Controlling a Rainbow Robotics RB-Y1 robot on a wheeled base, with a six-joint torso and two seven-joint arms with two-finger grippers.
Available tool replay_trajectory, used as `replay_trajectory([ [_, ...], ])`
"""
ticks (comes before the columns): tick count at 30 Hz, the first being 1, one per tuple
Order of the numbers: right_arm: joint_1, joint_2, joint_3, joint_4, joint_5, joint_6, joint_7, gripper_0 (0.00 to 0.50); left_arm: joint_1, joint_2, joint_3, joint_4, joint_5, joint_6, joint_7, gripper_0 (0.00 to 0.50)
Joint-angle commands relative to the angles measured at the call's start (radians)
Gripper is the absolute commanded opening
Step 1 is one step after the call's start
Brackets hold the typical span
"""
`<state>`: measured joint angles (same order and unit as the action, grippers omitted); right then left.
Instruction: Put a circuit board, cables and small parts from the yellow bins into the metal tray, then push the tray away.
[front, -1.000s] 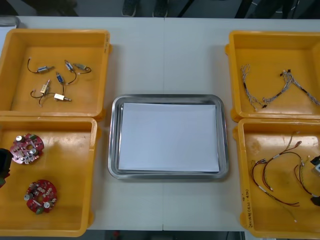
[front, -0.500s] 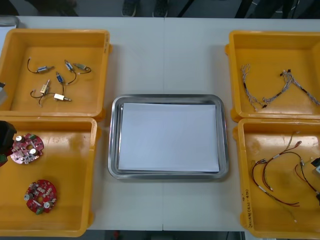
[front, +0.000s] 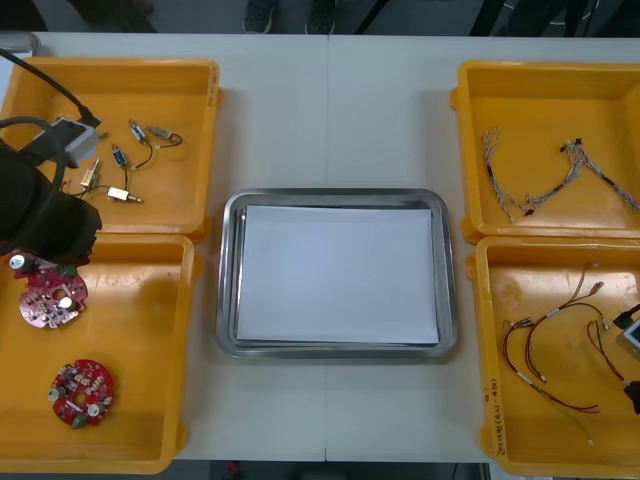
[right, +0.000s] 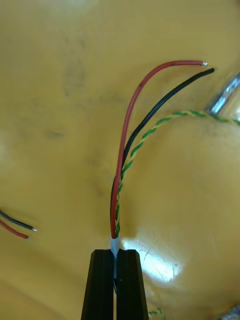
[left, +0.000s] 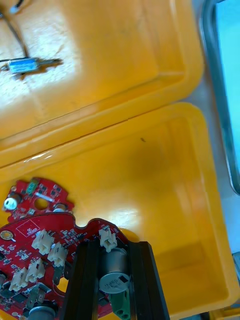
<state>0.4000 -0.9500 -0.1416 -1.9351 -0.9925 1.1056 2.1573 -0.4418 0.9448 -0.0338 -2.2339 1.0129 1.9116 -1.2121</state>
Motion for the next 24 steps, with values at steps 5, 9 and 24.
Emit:
replay_trajectory([
  [5, 0.028, -0.026, -0.174, -0.174, -0.035, 0.166, 0.026, 0.000, -0.184, -0.058, -0.172, -0.032, 0.012, 0.008, 0.000, 0.002],
  [9, 0.017, -0.026, -0.233, -0.237, -0.049, 0.252, 0.015, 0.000, -0.232, -0.097, -0.230, -0.032, -0.005, 0.008, 0.016, 0.002],
  [24, -0.168, -0.026, -0.388, -0.338, -0.173, 0.628, -0.033, 0.000, -0.374, -0.258, -0.495, 0.056, -0.122, -0.048, 0.106, 0.000],
])
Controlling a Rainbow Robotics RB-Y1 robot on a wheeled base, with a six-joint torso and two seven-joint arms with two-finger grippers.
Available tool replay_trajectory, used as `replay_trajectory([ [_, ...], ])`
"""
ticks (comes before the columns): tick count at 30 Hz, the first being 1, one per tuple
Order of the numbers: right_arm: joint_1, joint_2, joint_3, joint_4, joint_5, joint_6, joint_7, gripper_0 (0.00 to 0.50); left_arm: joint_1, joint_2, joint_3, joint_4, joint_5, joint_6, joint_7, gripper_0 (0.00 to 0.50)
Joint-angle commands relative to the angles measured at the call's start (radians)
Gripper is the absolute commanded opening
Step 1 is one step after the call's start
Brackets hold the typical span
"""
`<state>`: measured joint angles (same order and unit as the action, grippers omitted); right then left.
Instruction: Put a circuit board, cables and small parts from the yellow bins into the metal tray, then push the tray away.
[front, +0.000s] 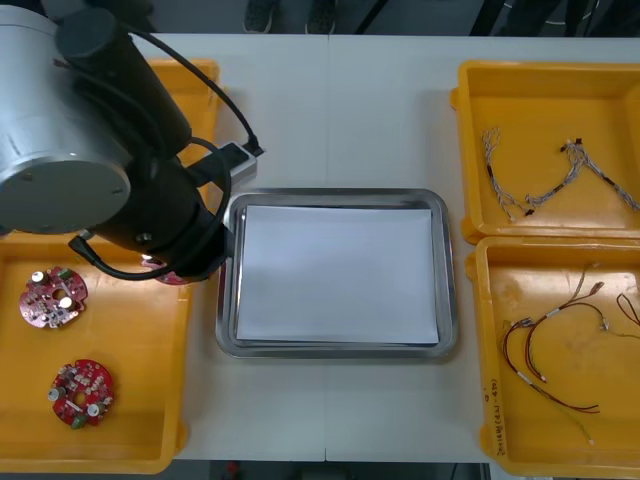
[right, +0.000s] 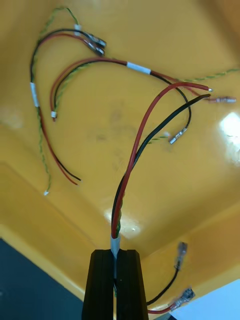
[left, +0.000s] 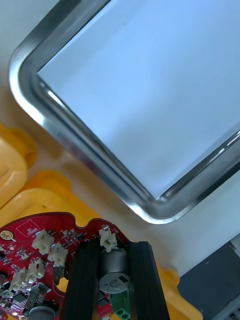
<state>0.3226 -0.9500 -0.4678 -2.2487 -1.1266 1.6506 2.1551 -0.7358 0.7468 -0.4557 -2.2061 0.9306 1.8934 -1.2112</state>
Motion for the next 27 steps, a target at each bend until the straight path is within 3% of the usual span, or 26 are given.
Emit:
replay_trajectory([
  [1, -0.103, -0.026, -0.061, -0.026, -0.039, 0.098, -0.031, 0.000, -0.088, -0.066, -0.086, 0.034, -0.042, -0.037, 0.116, 0.001],
  [9, -0.255, -0.019, -0.058, -0.043, -0.042, 0.268, -0.086, 0.000, -0.146, -0.141, -0.258, 0.132, -0.105, -0.166, 0.217, 0.001],
  [14, -0.341, 0.014, -0.034, -0.089, -0.027, 0.269, -0.176, 0.000, -0.149, -0.156, -0.337, 0.189, -0.141, -0.257, 0.229, 0.001],
  [17, -0.372, 0.039, -0.003, -0.143, 0.019, 0.269, -0.210, 0.000, -0.149, -0.156, -0.379, 0.223, -0.147, -0.320, 0.240, 0.001],
  [27, -0.428, 0.040, 0.110, -0.213, 0.050, 0.269, -0.302, 0.000, -0.149, -0.161, -0.471, 0.281, -0.181, -0.398, 0.260, 0.001],
])
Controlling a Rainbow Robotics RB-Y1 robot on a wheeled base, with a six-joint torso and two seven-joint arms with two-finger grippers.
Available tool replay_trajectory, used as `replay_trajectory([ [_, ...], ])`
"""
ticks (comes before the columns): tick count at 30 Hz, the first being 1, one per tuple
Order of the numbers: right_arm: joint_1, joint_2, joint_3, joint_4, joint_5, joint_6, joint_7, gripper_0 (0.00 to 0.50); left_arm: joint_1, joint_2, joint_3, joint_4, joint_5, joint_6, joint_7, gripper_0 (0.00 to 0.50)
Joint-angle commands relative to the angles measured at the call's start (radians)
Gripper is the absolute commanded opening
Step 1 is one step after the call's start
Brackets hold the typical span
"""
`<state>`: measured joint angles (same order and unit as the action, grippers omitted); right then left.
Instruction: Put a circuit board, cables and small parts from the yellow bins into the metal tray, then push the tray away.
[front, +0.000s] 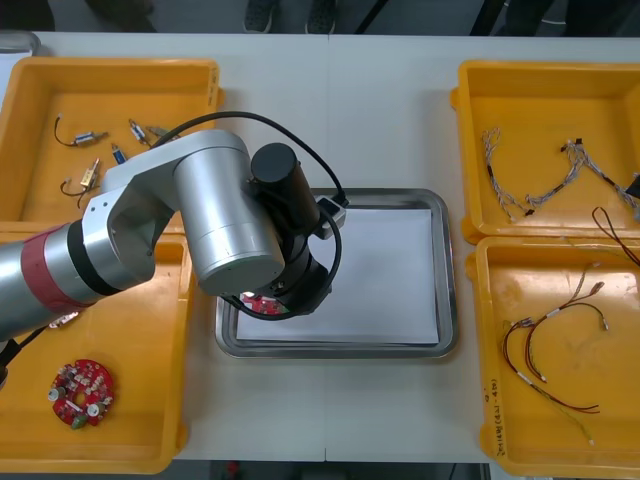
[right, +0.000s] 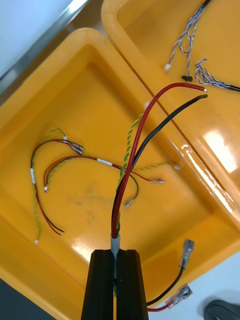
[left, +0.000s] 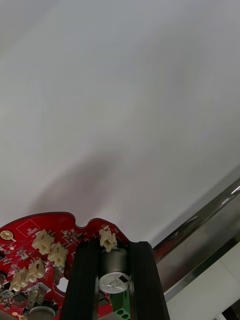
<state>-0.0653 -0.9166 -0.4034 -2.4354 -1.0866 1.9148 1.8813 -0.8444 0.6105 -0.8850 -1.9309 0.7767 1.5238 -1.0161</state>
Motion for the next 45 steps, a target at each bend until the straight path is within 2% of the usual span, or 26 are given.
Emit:
replay_trajectory([
  [1, -0.041, 0.007, 0.046, -0.027, 0.008, 0.005, -0.028, 0.000, -0.041, -0.025, -0.048, 0.007, -0.033, -0.030, 0.067, 0.002],
  [5, -0.044, 0.008, 0.046, -0.027, 0.002, 0.005, -0.031, 0.000, -0.039, -0.026, -0.065, 0.023, -0.039, -0.050, 0.076, 0.002],
  [12, -0.102, 0.056, 0.037, -0.027, -0.004, 0.005, -0.037, 0.000, -0.039, -0.026, -0.086, 0.033, -0.043, -0.074, 0.094, 0.001],
  [20, -0.114, 0.058, 0.051, -0.020, -0.012, 0.005, -0.040, 0.000, -0.038, -0.025, -0.100, 0.033, -0.050, -0.076, 0.111, 0.010],
  [21, -0.114, 0.059, 0.055, -0.019, -0.013, 0.005, -0.040, 0.000, -0.038, -0.025, -0.101, 0.033, -0.051, -0.074, 0.114, 0.043],
  [24, -0.116, 0.073, 0.055, -0.008, -0.019, 0.005, -0.042, 0.000, -0.038, -0.025, -0.104, 0.033, -0.051, -0.076, 0.123, 0.335],
  [26, -0.117, 0.081, 0.055, -0.004, -0.019, 0.005, -0.042, 0.000, -0.038, -0.026, -0.104, 0.033, -0.051, -0.074, 0.129, 0.433],
  [31, -0.122, 0.084, 0.063, -0.004, -0.003, 0.005, -0.036, 0.000, -0.038, -0.025, -0.104, 0.032, -0.050, -0.077, 0.140, 0.497],
  [39, -0.130, 0.084, 0.077, -0.004, -0.007, 0.005, -0.036, 0.000, -0.039, -0.025, -0.085, 0.013, -0.051, -0.077, 0.159, 0.500],
  [45, -0.154, 0.084, 0.084, -0.004, -0.030, 0.005, -0.039, 0.000, -0.039, -0.017, 0.000, -0.043, -0.048, -0.010, 0.177, 0.500],
])
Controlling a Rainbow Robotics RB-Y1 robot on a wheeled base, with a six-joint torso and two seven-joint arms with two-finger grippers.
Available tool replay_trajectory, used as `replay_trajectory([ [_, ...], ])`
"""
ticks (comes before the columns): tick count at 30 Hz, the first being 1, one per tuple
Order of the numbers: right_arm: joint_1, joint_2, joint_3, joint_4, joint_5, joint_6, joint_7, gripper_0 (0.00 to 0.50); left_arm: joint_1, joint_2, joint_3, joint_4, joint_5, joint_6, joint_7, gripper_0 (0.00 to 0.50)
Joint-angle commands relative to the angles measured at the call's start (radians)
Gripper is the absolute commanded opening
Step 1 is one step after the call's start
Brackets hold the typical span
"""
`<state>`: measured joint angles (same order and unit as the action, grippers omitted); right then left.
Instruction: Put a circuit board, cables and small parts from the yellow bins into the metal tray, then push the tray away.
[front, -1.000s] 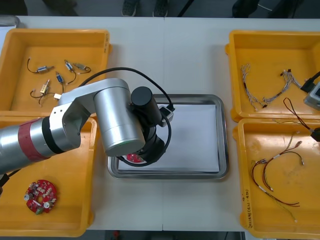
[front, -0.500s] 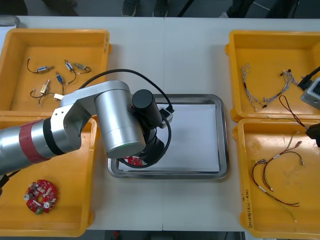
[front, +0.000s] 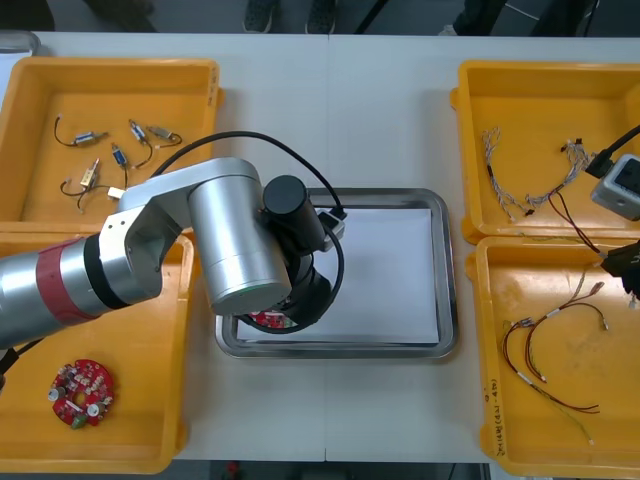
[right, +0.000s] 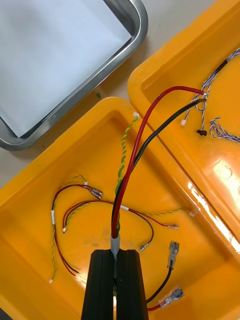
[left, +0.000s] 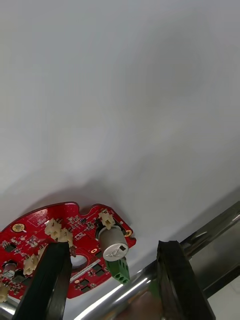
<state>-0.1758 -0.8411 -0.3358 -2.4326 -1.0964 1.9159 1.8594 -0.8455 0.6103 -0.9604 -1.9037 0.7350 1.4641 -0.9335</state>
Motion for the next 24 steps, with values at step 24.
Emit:
replay_trajectory([
  [24, -0.352, -0.004, 0.310, -0.006, -0.057, 0.004, -0.025, 0.000, -0.035, 0.137, 0.548, -0.173, 0.184, 0.456, 0.055, 0.500],
])
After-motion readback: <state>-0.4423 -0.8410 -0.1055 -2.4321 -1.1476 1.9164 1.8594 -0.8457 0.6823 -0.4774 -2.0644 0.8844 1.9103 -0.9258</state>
